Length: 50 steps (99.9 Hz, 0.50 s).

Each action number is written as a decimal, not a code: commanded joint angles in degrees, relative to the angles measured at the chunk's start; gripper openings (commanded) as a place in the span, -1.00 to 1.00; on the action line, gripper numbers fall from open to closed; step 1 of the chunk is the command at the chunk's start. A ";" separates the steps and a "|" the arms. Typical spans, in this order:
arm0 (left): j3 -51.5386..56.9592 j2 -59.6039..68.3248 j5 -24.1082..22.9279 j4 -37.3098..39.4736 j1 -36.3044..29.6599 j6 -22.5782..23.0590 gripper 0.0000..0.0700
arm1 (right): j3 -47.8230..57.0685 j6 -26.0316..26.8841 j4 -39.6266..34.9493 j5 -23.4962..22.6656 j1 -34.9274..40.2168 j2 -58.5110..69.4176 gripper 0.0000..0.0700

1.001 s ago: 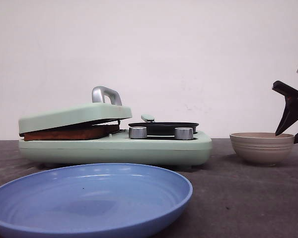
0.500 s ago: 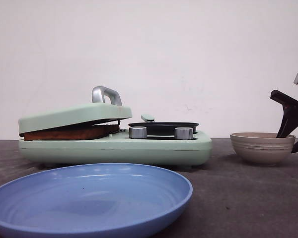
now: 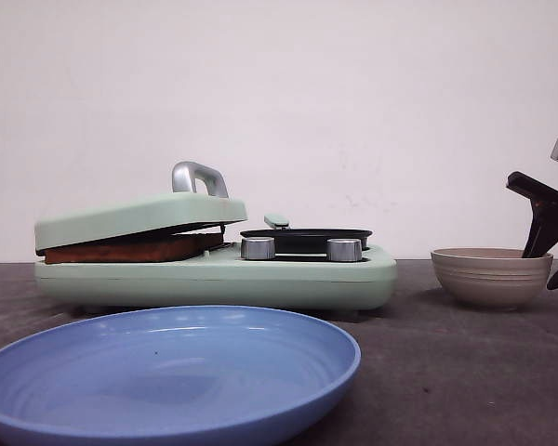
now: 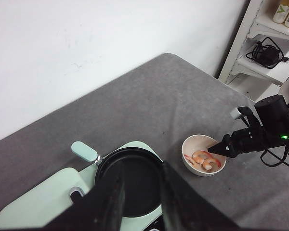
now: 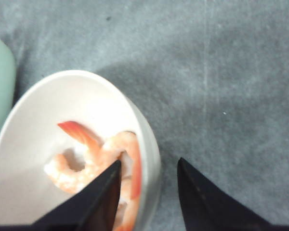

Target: Make breakfast with bread and shrimp

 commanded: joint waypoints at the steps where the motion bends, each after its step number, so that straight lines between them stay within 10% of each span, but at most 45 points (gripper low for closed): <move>1: 1.36 0.42 0.09 0.63 -0.20 -0.98 -0.81 | 1.09 -0.68 0.33 0.04 -0.13 1.27 -0.35; 50: 1.42 0.42 0.28 5.22 0.22 -1.95 -0.81 | 1.09 -0.81 0.35 0.04 -0.13 1.27 -0.35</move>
